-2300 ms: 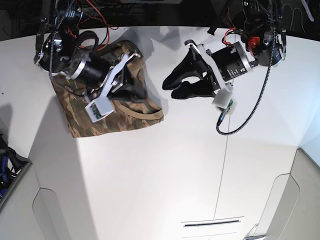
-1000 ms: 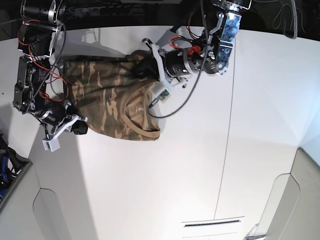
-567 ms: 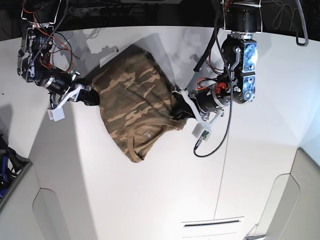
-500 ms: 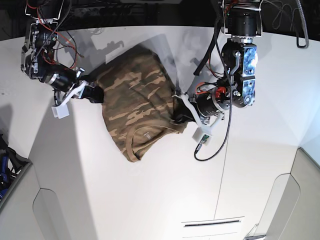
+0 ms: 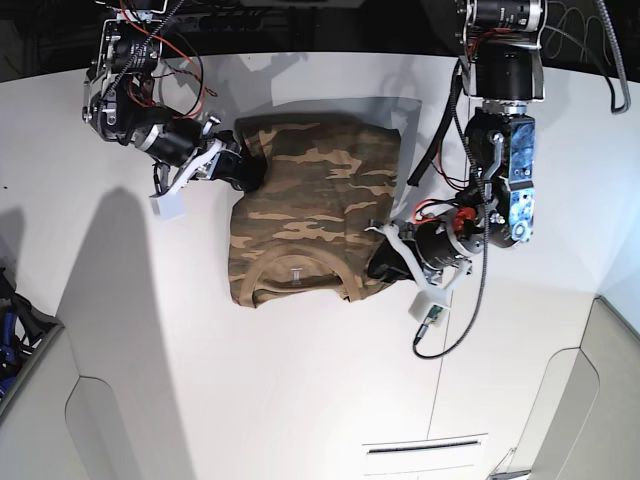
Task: Fold the T-shirt properly
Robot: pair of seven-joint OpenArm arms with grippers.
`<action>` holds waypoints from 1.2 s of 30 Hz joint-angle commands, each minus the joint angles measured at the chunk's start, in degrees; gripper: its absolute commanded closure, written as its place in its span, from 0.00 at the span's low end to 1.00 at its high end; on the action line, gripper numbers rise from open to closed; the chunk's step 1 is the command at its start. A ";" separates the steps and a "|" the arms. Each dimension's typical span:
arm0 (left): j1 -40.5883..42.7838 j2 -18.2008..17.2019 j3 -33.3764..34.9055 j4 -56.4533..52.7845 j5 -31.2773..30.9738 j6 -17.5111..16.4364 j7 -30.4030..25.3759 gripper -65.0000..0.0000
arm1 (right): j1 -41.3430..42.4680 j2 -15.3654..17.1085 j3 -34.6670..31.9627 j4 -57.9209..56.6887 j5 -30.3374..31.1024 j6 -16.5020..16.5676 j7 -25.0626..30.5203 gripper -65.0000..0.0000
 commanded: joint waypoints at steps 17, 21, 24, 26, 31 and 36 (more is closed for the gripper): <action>31.21 -6.80 -11.85 33.35 -5.14 2.89 4.98 0.85 | -9.07 24.00 0.15 22.34 4.24 -0.42 -6.69 1.00; 42.86 -6.21 -16.76 40.28 -3.45 2.86 6.67 0.85 | -14.34 27.93 0.22 22.34 6.58 -0.42 -8.68 1.00; 51.41 -6.23 -20.06 41.75 -0.81 0.42 7.45 0.85 | -19.58 29.07 0.24 22.36 7.82 -0.37 -9.35 1.00; 56.74 -6.25 -21.42 41.64 -0.85 -1.75 8.46 0.85 | -23.28 29.09 0.24 22.34 8.04 -0.17 -9.77 1.00; 67.93 -8.76 -20.85 40.22 -2.64 -3.63 10.91 0.85 | -33.09 28.98 0.20 22.27 11.56 -0.22 -9.73 1.00; 71.71 -11.98 -16.00 32.09 -2.75 -3.61 7.96 0.85 | -40.52 28.96 -0.57 20.50 11.78 -0.22 -9.66 1.00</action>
